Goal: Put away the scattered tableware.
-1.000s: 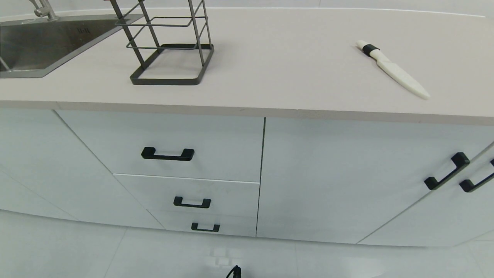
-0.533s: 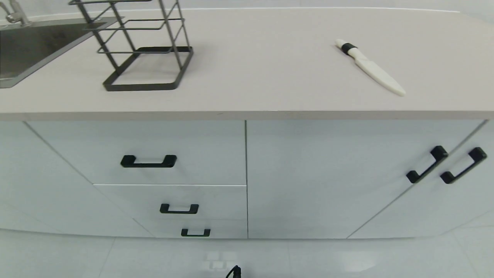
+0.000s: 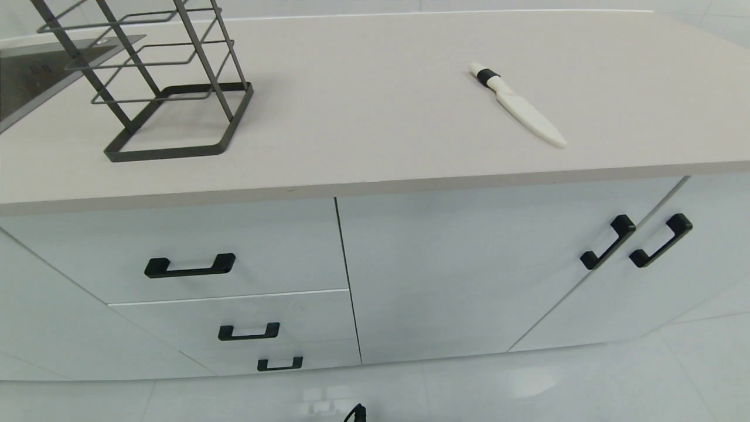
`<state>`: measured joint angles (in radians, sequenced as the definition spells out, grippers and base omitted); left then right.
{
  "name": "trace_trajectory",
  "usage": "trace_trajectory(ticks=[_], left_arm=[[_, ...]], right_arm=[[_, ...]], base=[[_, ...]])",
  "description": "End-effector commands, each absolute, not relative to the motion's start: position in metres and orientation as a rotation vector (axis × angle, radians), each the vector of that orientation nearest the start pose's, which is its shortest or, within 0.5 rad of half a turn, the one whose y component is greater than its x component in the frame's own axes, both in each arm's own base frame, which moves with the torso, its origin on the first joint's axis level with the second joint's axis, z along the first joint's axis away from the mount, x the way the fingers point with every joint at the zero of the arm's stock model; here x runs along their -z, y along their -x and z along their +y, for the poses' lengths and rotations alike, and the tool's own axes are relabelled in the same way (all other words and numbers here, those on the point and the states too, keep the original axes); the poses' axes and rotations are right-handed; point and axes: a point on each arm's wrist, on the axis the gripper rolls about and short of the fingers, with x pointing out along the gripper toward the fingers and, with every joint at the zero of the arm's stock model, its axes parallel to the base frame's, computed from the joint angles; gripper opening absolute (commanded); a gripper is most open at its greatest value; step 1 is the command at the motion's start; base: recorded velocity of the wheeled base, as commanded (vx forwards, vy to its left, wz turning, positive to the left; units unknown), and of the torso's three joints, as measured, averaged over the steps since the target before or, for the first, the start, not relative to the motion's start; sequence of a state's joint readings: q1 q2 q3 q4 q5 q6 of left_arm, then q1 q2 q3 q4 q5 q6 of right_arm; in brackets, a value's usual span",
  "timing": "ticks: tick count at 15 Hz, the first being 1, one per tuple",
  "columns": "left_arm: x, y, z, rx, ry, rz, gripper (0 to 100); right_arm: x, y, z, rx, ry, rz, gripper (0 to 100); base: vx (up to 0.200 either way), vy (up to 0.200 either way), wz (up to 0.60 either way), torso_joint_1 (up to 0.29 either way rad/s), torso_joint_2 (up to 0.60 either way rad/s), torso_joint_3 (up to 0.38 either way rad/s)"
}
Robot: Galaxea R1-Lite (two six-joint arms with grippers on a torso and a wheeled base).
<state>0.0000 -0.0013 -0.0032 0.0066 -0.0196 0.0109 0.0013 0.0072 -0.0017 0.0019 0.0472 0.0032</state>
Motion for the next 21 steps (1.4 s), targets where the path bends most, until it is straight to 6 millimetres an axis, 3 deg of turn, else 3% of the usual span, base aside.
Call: trace_trajectory(ticks=[1,11,14,19,21], left_arm=[[-0.0757,0.023,-0.0004,0.02,-0.011,0.003,100],[-0.0757,0.023,-0.0004,0.018,-0.008,0.003,100],[-0.0757,0.023,-0.0004,0.017,-0.003,0.003,100],[-0.0754,0.0229,-0.0004,0.017,-0.003,0.003,100],[-0.0754,0.0229,-0.0004,0.018,-0.003,0.003,100]], right_arm=[[-0.076,0.0222,0.001,-0.049,-0.003,0.009,100],[-0.076,0.0222,0.001,-0.049,-0.005,0.009,100],[-0.0759,0.0224,0.001,-0.049,-0.006,0.008,100],[-0.0759,0.0224,0.001,-0.049,-0.006,0.008,100],[-0.0759,0.0224,0.001,-0.049,-0.006,0.008,100]], base=[[0.0,0.0,0.0,0.227,-0.47,-0.178],[0.0,0.0,0.0,0.216,-0.48,-0.223],[0.2,0.0,0.0,0.157,-0.14,-0.069],[0.0,0.0,0.0,0.009,-0.01,-0.003],[0.0,-0.2,0.0,-0.002,-0.01,0.0]])
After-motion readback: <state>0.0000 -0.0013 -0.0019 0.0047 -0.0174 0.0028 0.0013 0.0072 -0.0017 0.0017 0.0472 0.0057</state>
